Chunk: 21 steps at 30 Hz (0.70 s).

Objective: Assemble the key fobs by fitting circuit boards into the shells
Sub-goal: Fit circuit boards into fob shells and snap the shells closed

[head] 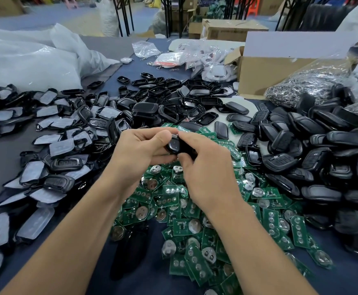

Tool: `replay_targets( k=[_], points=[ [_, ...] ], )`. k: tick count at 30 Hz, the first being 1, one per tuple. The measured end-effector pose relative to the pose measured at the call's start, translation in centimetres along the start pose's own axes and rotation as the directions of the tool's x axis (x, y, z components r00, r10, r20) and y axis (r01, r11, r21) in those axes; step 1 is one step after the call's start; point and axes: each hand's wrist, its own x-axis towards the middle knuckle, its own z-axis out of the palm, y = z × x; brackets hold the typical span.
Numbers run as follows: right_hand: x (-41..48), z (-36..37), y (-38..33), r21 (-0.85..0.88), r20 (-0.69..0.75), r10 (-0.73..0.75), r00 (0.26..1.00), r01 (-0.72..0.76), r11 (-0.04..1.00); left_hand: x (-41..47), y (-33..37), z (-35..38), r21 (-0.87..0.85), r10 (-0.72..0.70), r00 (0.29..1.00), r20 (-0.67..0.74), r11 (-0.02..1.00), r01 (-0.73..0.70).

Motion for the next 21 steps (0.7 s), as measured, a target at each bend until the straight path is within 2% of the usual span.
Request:
replay_targets(
  k=[4, 6, 8, 11, 13, 18, 21],
  points=[
    [-0.1, 0.7, -0.2, -0.094, -0.024, -0.002, 1.000, 0.000, 0.996, 0.2, -0.7, 0.7, 0.074, 0.052, 0.988, -0.147, 0.996, -0.042],
    [0.0, 0.7, -0.2, -0.075, -0.026, 0.006, 1.000, -0.008, 0.997, 0.2, -0.7, 0.8, 0.109, 0.093, 0.980, -0.175, 0.991, -0.074],
    [0.1, 0.4, -0.2, 0.017, -0.038, 0.029, 0.999, -0.028, 0.999, 0.3, -0.7, 0.8, 0.144, 0.150, 0.970, -0.190, 0.982, -0.124],
    [0.6, -0.3, 0.0, 0.275, -0.053, 0.167, 0.985, -0.146, 0.950, 0.2, -0.7, 0.5, 0.177, 0.232, 0.962, -0.142, 0.962, -0.206],
    [1.0, -0.7, 0.3, 0.386, -0.033, 0.232, 0.972, -0.202, 0.900, 0.1, -0.6, 0.5, 0.203, 0.272, 0.958, -0.087, 0.947, -0.250],
    [0.9, -1.2, 0.3, 0.468, -0.092, 0.218, 0.972, -0.151, 0.871, 0.0, -0.6, 1.0, 0.169, 0.227, 0.970, -0.087, 0.963, -0.210],
    [0.7, -1.1, 0.4, 0.468, -0.117, 0.216, 0.969, -0.138, 0.873, 0.0, -0.6, 0.8, 0.142, 0.169, 0.985, -0.023, 0.976, -0.165]
  ],
)
